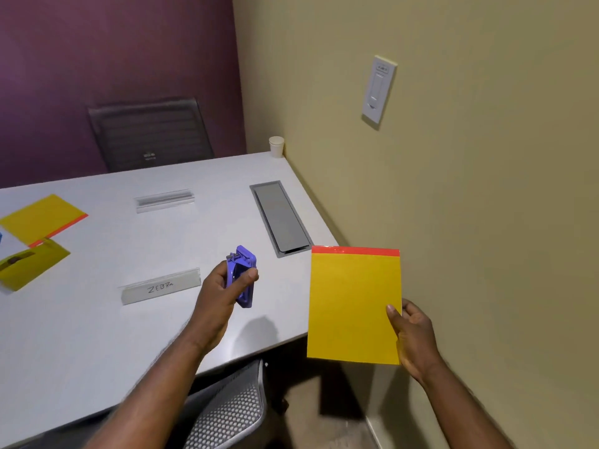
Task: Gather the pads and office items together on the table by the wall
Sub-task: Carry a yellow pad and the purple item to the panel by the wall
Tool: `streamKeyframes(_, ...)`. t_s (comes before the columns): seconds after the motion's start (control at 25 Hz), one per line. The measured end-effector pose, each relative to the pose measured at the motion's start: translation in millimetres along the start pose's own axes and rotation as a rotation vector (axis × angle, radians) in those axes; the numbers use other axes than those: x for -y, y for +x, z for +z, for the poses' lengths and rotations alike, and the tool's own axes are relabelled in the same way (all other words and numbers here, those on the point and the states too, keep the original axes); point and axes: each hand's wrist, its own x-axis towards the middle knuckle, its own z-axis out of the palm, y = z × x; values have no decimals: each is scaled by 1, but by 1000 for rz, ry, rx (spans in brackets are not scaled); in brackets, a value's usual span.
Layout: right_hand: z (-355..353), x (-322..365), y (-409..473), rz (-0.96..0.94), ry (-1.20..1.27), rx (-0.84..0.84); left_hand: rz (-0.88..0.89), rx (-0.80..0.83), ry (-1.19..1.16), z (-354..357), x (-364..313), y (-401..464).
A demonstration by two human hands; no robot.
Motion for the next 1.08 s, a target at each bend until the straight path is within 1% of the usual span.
streamKeyframes(0.2, 47, 16, 74, 16, -78, 9, -17, -68, -33, -11, 3, 32)
streamKeyframes(0.48, 109, 25, 201, 68, -145, 104, -59, -255, -59, -12, 15, 59)
streamKeyframes(0.8, 150, -5, 326, 119, -318, 174, -168, -453, 67, 16, 46, 88)
streamKeyframes(1.08, 177, -17, 379, 202, -396, 144, -236, -540, 152, 21, 64, 98)
